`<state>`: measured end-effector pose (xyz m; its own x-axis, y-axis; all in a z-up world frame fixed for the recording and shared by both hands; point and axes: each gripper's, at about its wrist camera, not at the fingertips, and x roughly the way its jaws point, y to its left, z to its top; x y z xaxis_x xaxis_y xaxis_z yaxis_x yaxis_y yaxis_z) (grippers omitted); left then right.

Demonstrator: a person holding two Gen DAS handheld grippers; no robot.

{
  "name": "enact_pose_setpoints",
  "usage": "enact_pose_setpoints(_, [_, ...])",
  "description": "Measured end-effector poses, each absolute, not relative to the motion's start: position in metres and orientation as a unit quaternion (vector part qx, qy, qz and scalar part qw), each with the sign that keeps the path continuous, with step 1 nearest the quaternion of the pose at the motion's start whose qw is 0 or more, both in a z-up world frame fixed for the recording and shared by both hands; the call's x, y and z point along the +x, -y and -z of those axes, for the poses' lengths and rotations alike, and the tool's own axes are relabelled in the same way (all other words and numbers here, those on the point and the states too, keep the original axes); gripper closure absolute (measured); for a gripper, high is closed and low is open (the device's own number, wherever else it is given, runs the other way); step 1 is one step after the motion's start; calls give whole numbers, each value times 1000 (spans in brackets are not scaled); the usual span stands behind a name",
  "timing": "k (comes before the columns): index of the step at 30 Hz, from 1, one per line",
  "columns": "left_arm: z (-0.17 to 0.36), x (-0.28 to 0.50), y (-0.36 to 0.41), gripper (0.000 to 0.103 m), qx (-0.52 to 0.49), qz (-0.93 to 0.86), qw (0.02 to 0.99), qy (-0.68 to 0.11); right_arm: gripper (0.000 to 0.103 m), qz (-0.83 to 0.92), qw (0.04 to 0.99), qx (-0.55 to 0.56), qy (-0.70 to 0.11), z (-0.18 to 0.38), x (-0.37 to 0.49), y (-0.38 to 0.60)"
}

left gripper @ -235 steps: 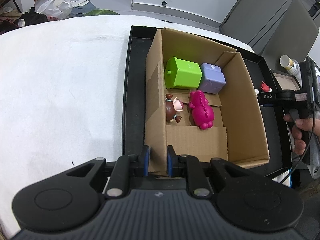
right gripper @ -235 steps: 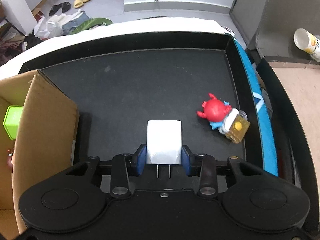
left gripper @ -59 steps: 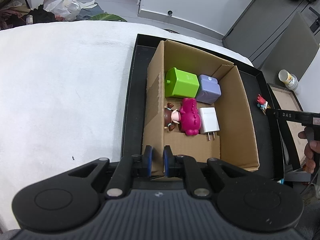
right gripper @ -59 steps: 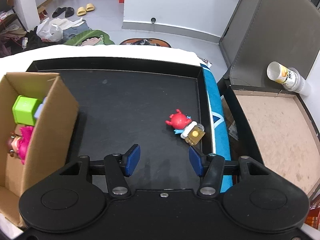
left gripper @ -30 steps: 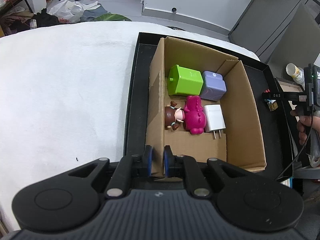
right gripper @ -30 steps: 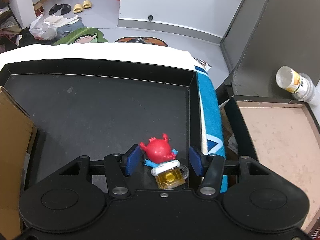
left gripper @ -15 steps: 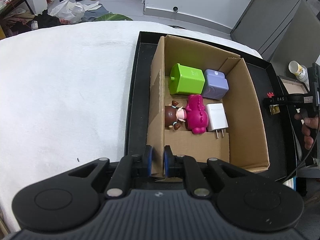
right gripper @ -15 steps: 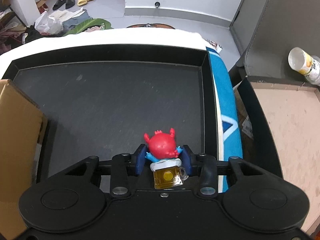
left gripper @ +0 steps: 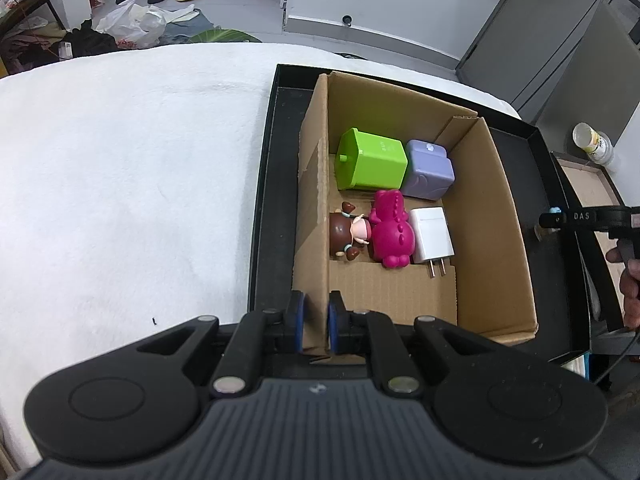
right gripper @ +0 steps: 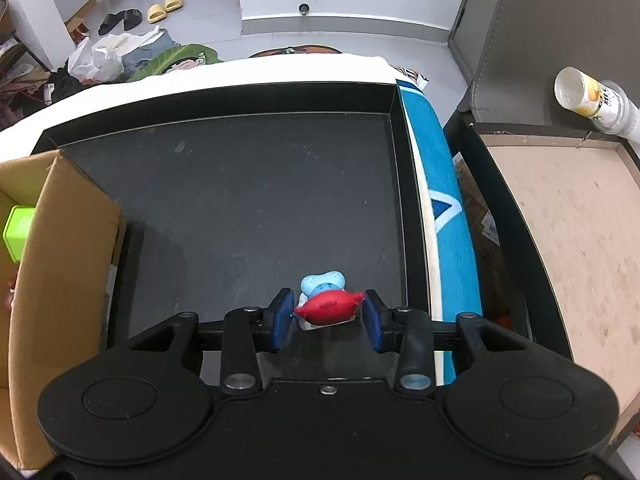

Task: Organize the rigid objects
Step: 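Lift the red figurine with the right gripper and carry it over the box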

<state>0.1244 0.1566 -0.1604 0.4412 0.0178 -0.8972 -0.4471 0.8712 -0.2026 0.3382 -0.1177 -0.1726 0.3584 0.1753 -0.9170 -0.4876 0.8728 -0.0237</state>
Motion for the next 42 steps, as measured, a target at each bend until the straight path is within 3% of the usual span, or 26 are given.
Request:
enact_pose_setpoints(18, [160, 121, -160, 92, -216, -133, 825, -505, 66, -212, 827, -115, -507, 139, 294, 127])
enact_pose_setpoints(42, [161, 118, -166, 91, -232, -121, 828, -496, 66, -252, 834, -159, -463, 98, 251, 70])
